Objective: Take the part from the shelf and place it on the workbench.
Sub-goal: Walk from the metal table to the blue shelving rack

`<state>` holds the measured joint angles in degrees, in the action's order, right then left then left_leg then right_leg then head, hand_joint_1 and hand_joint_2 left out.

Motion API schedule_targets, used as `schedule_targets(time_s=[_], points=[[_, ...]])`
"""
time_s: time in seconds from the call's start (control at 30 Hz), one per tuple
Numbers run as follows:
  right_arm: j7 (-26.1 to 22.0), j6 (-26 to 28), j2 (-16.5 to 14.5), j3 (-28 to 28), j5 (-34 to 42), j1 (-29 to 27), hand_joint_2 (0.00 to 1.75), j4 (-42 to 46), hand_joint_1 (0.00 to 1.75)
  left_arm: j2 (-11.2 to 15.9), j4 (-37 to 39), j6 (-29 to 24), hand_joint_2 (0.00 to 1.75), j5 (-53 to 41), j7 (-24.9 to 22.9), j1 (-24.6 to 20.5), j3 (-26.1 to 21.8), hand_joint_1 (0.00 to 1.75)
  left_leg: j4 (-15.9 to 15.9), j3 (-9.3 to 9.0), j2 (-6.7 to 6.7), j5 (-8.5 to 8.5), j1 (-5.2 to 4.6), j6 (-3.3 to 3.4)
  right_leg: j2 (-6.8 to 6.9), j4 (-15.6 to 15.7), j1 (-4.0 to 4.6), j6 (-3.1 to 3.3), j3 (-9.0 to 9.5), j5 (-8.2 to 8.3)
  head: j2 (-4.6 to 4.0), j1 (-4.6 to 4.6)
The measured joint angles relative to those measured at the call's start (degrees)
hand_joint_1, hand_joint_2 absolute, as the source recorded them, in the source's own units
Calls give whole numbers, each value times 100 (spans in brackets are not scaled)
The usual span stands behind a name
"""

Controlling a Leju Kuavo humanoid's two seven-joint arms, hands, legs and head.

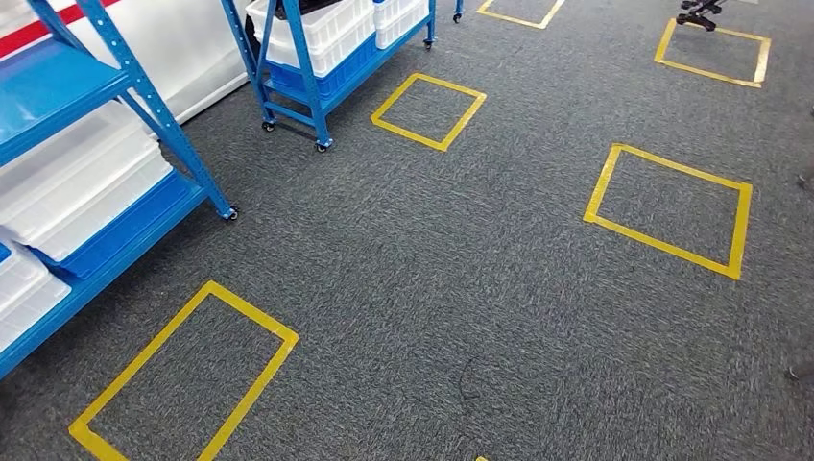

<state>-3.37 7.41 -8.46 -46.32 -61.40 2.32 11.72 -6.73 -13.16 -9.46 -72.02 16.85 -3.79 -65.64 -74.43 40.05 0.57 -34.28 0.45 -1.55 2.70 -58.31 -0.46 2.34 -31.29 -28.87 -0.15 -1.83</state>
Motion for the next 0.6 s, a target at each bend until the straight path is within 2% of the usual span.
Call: schedule_targets(time_s=[0.03, 0.07, 0.13, 0.17, 0.2, 0.27, 0.3, 0.37, 0.4, 0.43, 0.47, 0.5, 0.53, 0.57, 0.6], points=[[0, 0, -1, -4, 0, 1, 0, 0, 0, 1, 0, 0, 0, 0, 0, 11, 0, 0, 100, -53, -23, 106, 5, -1, 74, -1, 6, -3, 10, -11, 0, -1], [-2, -2, -2, -7, 0, 3, 0, 0, 0, 3, 0, 0, 0, 1, 0, 22, 0, 0, 417, -220, -76, 295, 6, 8, 144, -2, 9, -11, 28, -26, 0, -1], [-10, -21, -7, -10, -1, 2, 0, -1, 0, 7, 0, -2, 0, 10, 0, 21, -1, 0, 1217, -640, -337, 623, -19, 57, 272, -8, 29, -49, 75, -64, 0, 1], [-11, -42, -10, -11, -5, 4, 0, -2, 0, 8, 0, -3, 0, 19, -1, 11, -2, 0, 1480, -771, -437, 702, -39, 91, 328, -10, 40, -75, 97, -83, 0, 1], [-2, -67, -17, -13, -11, 11, 0, -4, 0, 8, 0, -4, 0, 27, -1, 6, -4, 0, 1599, -823, -492, 717, -61, 122, 382, -11, 48, -102, 114, -99, 0, 1], [41, -118, -38, -15, -25, 43, 0, -7, 0, 10, 0, -5, 0, 37, -1, 12, -13, 0, 1637, -825, -377, 724, -76, 181, 484, 4, 50, -160, 156, -120, 0, 1], [70, -144, -49, -15, -30, 57, 0, -7, 0, 6, 1, -4, 0, 32, 4, 22, -18, 0, 1672, -852, -312, 743, -66, 210, 451, -9, 39, -194, 180, -148, 0, 2], [108, -201, -58, -16, -38, 61, 0, -7, 0, -5, 3, -5, 0, 14, 16, 19, -22, 0, 1745, -903, -177, 795, -34, 277, 158, -286, 20, -250, 91, -349, 0, 3], [118, -224, -58, -17, -41, 52, 0, -8, 0, -12, 4, -5, 0, 6, 21, 8, -22, 0, 1758, -909, -118, 810, -26, 299, -37, -579, 4, -261, -45, -514, 0, 2], [120, -240, -58, -17, -45, 43, 0, -9, 0, -16, 5, -5, 0, -1, 19, -6, -21, 0, 1758, -898, -51, 815, -24, 317, -163, -948, -1, -266, -238, -694, 0, 2], [118, -246, -58, -17, -49, 35, 0, -10, 0, -21, 5, -6, 0, -13, 14, -18, -21, 0, 1753, -889, 28, 815, -26, 326, -216, -1286, -7, -271, -424, -816, 0, 2], [108, -246, -58, -17, -54, 29, 0, -10, 0, -26, 7, -6, 0, -28, 5, -22, -21, 0, 1746, -887, 111, 812, -28, 327, -238, -1481, -16, -277, -546, -837, 0, 1], [89, -242, -58, -17, -57, 23, 0, -11, 0, -29, 8, -6, 0, -45, -2, -21, -21, 0, 1733, -889, 204, 808, -27, 322, -254, -1481, -28, -283, -578, -739, 0, 2], [62, -234, -56, -17, -59, 19, 0, -11, 0, -34, 8, -6, 0, -62, -5, -18, -21, 0, 1716, -893, 297, 799, -22, 309, -282, -1260, -44, -288, -503, -534, 0, 2], [35, -228, -54, -17, -61, 16, 0, -11, 0, -39, 9, -6, 0, -75, 4, -16, -21, 0, 1690, -894, 383, 784, -14, 288, -361, -885, -67, -291, -356, -297, 0, 2]])
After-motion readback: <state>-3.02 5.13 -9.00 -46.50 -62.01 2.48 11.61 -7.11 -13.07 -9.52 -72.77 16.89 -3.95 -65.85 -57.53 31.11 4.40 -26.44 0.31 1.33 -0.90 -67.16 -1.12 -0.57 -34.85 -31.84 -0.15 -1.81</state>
